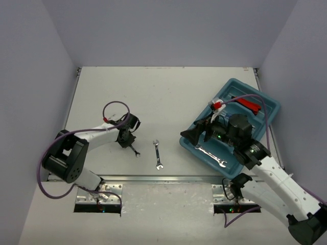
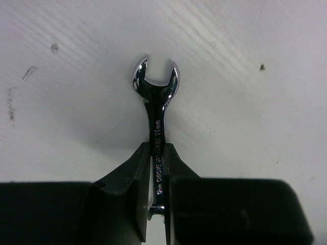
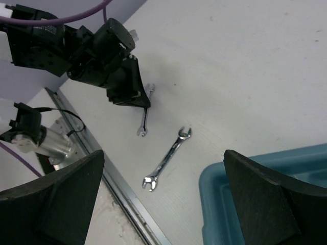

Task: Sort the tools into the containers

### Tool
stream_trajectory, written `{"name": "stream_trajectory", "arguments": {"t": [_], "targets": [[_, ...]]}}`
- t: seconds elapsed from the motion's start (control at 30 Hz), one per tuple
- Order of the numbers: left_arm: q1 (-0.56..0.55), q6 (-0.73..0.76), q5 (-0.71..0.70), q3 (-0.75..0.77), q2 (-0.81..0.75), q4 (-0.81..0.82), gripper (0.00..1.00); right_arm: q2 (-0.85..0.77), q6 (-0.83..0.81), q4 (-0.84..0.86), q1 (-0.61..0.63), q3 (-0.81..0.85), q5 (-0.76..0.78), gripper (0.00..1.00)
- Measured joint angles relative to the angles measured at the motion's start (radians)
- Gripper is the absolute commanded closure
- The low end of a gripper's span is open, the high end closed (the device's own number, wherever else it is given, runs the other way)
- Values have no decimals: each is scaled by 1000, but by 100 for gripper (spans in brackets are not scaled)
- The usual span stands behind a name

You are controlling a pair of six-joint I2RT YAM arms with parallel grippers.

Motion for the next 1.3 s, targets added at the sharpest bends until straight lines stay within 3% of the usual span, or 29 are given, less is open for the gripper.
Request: {"name": "stream_trajectory", "arguments": {"t": [0.17,0.33,0.53,0.67,0.77,0.83,0.9,0.93,0.97,1.13,1.3], "targets": [[0,77,30,-133,-281,8,100,180,78,95,36,-3,-88,5],[-18,129,90,-147,-534,74,100,342,138,182,145,-22,-87,14],[-175,117,142,-143,-678,150,100,600,181,277,301,59,-66,31],[-261,94,176,-137,-665,177,100,699,200,320,355,124,-40,51],[-284,77,192,-130,-663,188,100,735,216,350,364,150,-13,84],[-292,69,195,-126,-663,199,100,747,224,357,364,157,15,98],[-299,65,190,-125,-666,208,75,753,227,344,363,165,41,100],[-300,63,185,-125,-668,208,43,756,227,340,362,168,48,100],[-300,60,182,-125,-670,211,2,758,226,336,362,171,52,100],[-300,74,113,-55,-660,183,0,735,146,217,366,179,130,100],[-308,128,-17,87,-609,84,0,538,-72,-144,348,195,367,100]]}}
